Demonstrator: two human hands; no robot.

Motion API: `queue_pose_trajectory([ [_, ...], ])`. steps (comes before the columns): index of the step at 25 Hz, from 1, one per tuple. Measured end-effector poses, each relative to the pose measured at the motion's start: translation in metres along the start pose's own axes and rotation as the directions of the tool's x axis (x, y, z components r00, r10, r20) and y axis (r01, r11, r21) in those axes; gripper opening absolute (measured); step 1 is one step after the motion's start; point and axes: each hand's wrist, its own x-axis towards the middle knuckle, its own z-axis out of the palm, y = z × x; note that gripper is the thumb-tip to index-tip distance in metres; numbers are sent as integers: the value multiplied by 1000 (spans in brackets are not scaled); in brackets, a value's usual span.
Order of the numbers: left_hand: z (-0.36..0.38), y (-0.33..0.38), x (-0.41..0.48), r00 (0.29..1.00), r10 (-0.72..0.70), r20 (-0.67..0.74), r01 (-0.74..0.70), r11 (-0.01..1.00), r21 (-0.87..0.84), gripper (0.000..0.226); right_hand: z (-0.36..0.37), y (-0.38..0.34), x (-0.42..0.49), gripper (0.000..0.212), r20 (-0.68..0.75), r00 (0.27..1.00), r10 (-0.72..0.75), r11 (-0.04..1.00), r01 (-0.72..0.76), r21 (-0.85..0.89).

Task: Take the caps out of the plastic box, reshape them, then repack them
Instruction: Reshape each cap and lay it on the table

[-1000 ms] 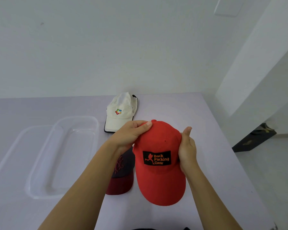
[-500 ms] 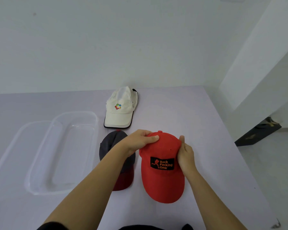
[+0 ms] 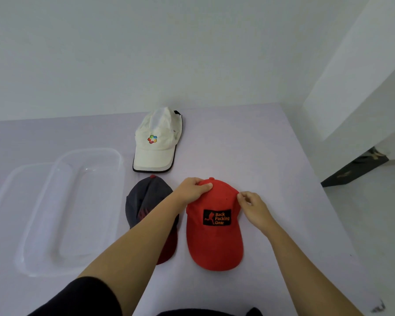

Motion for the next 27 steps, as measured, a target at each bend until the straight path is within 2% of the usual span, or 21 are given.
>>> queue_pose_trajectory([
  [2,-2,4,0,998,48,-38,-44,993,109,57,-2,-10,1,25,-84,996,-15,1000,17,20],
  [5,-15,16,0,950,275,-146,-228,934,276,60,-7,-41,5,25,-218,962,-168,986,166,-28],
  [7,-32,27,2,894,402,-196,-314,876,365,54,-6,-70,15,29,-192,939,-284,958,273,-85],
  [10,-66,38,6,833,461,-306,-306,844,440,47,4,-112,39,35,-50,913,-404,903,390,-181],
  [12,-94,36,13,829,461,-316,-240,804,543,46,20,-135,61,43,71,905,-419,869,423,-256],
  [16,-139,18,33,926,335,-172,-93,645,758,62,61,-161,98,69,355,879,-319,774,458,-437],
  [18,-151,6,43,965,246,-96,-65,572,817,74,81,-166,111,82,438,863,-252,712,472,-520],
  [23,-167,-10,66,996,67,-51,12,491,871,88,130,-165,137,118,442,861,-253,534,505,-678],
  [27,-167,-15,79,999,30,-31,13,481,877,93,153,-167,149,132,441,867,-231,502,494,-710],
])
